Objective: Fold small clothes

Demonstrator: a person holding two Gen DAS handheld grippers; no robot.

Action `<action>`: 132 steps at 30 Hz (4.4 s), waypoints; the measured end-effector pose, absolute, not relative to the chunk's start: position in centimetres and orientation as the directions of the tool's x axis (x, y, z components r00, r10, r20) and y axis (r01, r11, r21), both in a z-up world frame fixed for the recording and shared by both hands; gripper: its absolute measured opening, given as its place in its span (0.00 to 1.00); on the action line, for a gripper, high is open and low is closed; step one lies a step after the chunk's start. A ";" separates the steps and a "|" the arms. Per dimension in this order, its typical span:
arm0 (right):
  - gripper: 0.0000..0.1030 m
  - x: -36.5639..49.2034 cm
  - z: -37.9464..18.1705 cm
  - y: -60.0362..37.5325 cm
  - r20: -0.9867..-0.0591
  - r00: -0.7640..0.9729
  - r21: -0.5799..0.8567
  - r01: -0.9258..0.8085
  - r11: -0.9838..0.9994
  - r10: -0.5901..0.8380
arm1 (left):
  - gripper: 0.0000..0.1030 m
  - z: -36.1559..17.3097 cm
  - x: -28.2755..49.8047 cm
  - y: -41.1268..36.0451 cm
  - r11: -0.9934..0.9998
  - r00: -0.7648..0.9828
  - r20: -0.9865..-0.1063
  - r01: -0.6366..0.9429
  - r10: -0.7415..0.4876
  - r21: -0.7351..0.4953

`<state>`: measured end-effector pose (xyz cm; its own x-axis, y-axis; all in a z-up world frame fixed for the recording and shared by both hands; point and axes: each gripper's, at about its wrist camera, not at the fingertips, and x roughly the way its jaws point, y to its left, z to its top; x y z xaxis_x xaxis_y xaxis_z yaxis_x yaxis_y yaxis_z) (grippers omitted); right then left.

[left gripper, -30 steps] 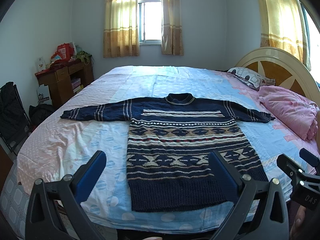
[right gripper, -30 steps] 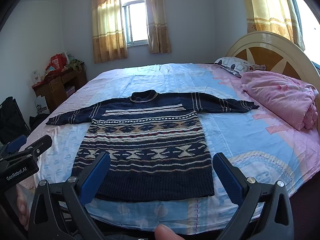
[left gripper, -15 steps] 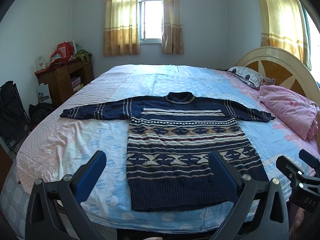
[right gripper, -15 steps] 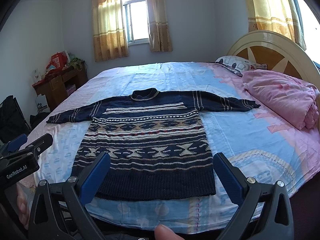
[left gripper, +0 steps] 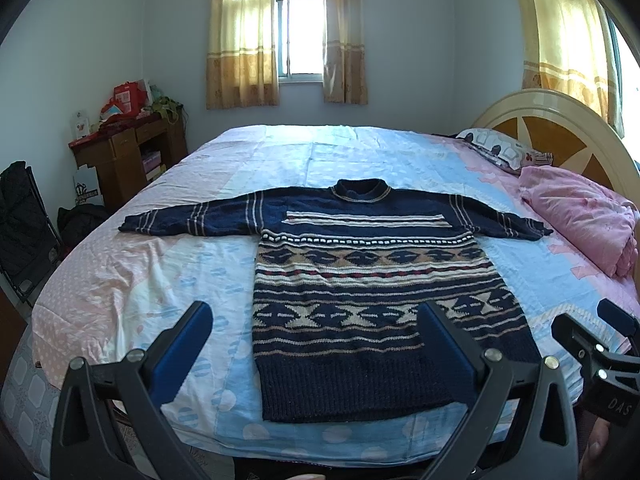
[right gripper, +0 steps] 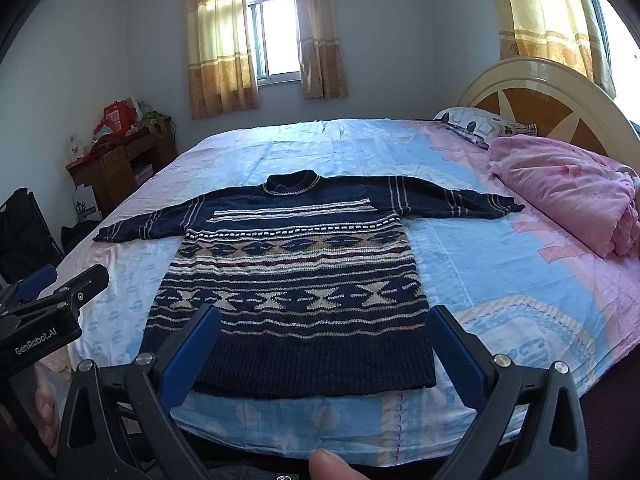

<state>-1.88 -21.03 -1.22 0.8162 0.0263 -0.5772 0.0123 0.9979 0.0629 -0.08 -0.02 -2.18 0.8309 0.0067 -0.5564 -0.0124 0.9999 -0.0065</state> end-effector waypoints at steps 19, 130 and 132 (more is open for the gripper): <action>0.99 5.1 -5.0 -23.9 -0.604 0.794 -0.045 0.049 0.998 -0.066 | 1.00 -2.3 6.4 0.6 0.990 0.799 -0.595 -0.005 0.091 0.144; 0.08 41.6 -15.9 -18.2 -0.692 0.705 -0.076 -0.282 0.956 0.153 | 1.00 -16.0 33.3 -1.2 0.998 0.609 -0.793 -0.046 -0.006 -0.043; 0.13 41.7 -16.5 -18.6 -0.727 0.661 -0.031 -0.303 0.953 0.187 | 1.00 -16.0 33.4 -1.1 0.998 0.609 -0.793 -0.043 -0.011 -0.047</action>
